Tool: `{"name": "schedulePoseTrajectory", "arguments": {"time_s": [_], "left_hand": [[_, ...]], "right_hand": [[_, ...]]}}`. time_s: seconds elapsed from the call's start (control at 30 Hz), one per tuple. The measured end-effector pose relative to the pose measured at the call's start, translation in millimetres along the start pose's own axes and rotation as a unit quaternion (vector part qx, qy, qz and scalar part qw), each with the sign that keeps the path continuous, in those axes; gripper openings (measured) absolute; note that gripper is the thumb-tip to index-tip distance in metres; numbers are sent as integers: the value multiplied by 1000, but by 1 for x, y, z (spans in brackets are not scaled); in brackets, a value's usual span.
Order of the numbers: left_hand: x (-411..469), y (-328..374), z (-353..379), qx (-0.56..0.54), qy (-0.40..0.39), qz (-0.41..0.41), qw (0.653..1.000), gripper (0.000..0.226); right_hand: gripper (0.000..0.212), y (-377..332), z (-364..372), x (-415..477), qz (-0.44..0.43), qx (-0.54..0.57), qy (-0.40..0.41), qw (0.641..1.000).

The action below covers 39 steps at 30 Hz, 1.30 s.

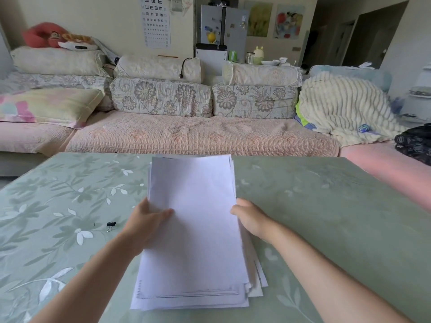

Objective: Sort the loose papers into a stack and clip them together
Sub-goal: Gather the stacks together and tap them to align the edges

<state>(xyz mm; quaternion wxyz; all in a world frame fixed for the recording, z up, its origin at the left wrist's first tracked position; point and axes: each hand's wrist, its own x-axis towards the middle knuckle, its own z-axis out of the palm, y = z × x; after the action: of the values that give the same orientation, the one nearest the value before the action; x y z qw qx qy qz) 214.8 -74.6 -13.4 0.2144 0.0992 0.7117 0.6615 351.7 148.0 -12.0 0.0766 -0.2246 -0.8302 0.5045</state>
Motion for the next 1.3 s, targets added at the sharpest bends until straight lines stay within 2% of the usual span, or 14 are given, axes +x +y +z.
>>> {"name": "schedulePoseTrajectory", "arguments": {"time_s": [0.1, 0.17, 0.23, 0.3, 0.4, 0.5, 0.57, 0.7, 0.8, 0.93, 1.03, 1.13, 1.23, 1.3], "left_hand": [[-2, -5, -12, 36, 25, 7, 999, 36], [-3, -9, -19, 46, 30, 5, 998, 35], [-4, -12, -22, 43, 32, -7, 999, 34], [-3, -14, -22, 39, 27, -12, 999, 34], [2, -19, -22, 45, 21, -22, 999, 35], [8, -21, -17, 73, 15, -18, 997, 34], [13, -22, -15, 87, 16, -17, 996, 31], [21, -25, -14, 117, 12, -21, 993, 32], [23, -23, -15, 122, 6, -21, 992, 33], [25, -21, -16, 114, 0, -30, 993, 33], [23, -21, -17, 97, 1, -34, 995, 34], [19, -18, -15, 74, 7, -36, 997, 32], [14, -16, -13, 41, 17, -43, 998, 30], [10, -15, -10, 10, 19, -53, 998, 27]], "right_hand": [[43, 17, -1, 4, 11, -266, -33, 963], [56, 28, 0, 9, -9, -370, -21, 929], [80, 33, 4, 17, 0, -386, -7, 923], [91, 33, 4, 31, 11, -386, 6, 922], [83, 29, 0, 51, -2, -375, 12, 927], [91, 21, -6, 72, -15, -389, -15, 921], [99, 16, -9, 87, 8, -405, -36, 913], [86, 7, -19, 113, 53, -439, -69, 894], [69, 10, -27, 120, 72, -382, -82, 918], [33, 26, -32, 117, 72, -222, -16, 972], [41, 32, -34, 111, 91, 24, 35, 995], [43, 32, -32, 101, 145, 242, 45, 958], [43, 26, -24, 78, 200, 244, -33, 948], [72, 26, -15, 62, 211, 195, -79, 955]]}}
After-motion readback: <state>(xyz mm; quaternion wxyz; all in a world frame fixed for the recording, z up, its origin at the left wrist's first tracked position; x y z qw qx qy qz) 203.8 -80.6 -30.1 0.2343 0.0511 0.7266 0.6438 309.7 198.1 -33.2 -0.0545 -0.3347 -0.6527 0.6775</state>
